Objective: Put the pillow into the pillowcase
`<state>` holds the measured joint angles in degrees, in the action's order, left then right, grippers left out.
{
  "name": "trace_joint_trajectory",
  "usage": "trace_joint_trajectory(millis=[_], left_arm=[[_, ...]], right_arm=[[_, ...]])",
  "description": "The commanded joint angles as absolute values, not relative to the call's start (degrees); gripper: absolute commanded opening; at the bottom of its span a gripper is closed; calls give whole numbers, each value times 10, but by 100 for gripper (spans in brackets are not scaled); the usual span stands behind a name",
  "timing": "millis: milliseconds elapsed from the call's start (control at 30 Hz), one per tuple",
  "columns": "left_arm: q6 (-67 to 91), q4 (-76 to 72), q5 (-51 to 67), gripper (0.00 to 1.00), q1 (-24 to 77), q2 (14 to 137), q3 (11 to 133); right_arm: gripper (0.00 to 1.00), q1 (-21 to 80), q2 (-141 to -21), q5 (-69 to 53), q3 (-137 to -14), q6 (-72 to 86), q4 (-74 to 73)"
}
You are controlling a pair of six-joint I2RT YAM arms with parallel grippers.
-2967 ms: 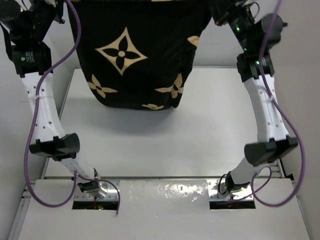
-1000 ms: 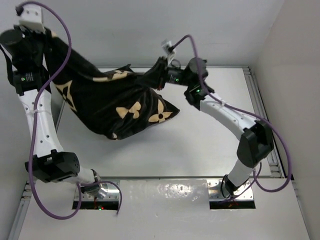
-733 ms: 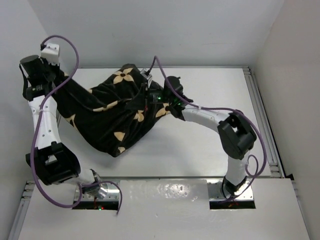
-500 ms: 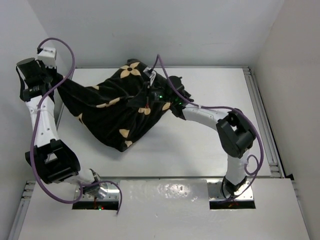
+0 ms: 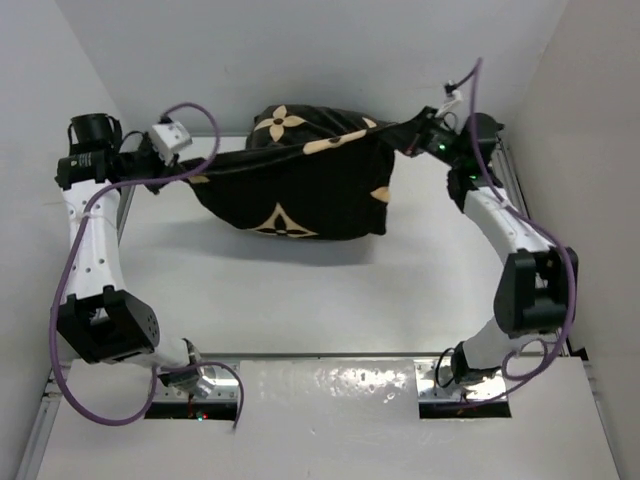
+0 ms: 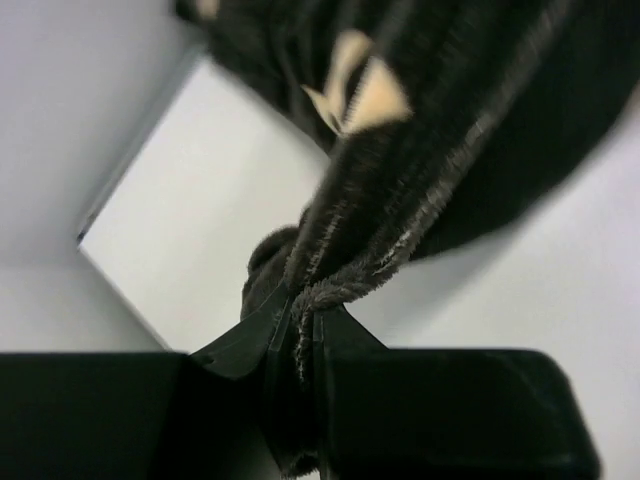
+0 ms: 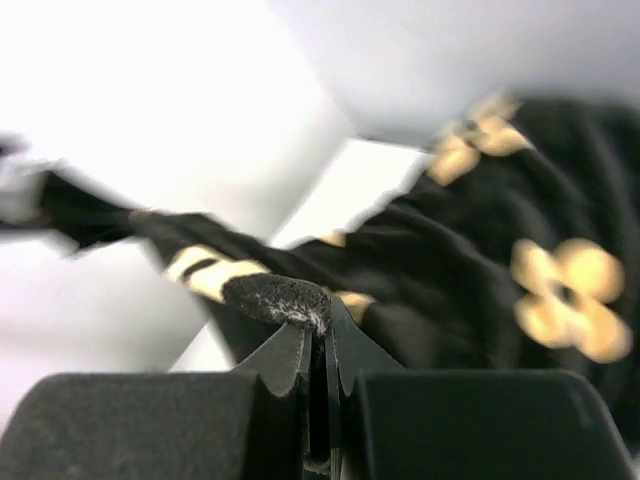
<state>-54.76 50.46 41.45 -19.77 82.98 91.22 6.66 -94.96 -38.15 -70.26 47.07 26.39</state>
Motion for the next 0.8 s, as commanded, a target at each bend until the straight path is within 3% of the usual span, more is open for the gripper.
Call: trace_joint_trajectory(millis=[0,133,200,233,267,300,333,400,433,500,567,600,633,667,767], left_arm=[[-884,727,413,0,-176,808,933],[-1002,755,316,0,-124,738,784],[-1025,756,279,0,-105,694,731],[-1038,755,273,0,-85,669,692],[-1040,755,272,0,-77,659,677],[-1040,756,273,0,-68,650,664],[-1039,755,274,1,-49,643,651],[-1043,756,274,13,-30,615,616],[-1048,755,269,33,-12,605,603],[-1060,756,240,46,10,573,568],[-1063,756,197,48,35,542,549],[-1063,757,183,49,42,529,532],[-1064,756,166,49,52,519,521],[-1065,756,137,49,54,497,513],[-1060,755,109,47,55,470,487]], right_arm=[[0,28,-886,-575,-657,468,406],[0,31,-841,-723,-535,499,385],[10,24,-830,-764,-437,528,385],[46,18,-827,-777,-408,541,408],[75,12,-823,-786,-348,559,434],[92,4,-817,-786,-316,617,478],[99,-25,-802,-779,-289,658,600],[99,-53,-777,-752,-245,682,632],[99,-81,-765,-711,-243,680,624],[99,-105,-737,-662,-261,627,557],[99,-106,-719,-562,-354,500,254],[99,-94,-720,-502,-398,332,126],[99,-52,-726,-438,-435,272,-32],[99,-31,-756,-346,-499,234,-77],[99,17,-818,-304,-561,208,-138]])
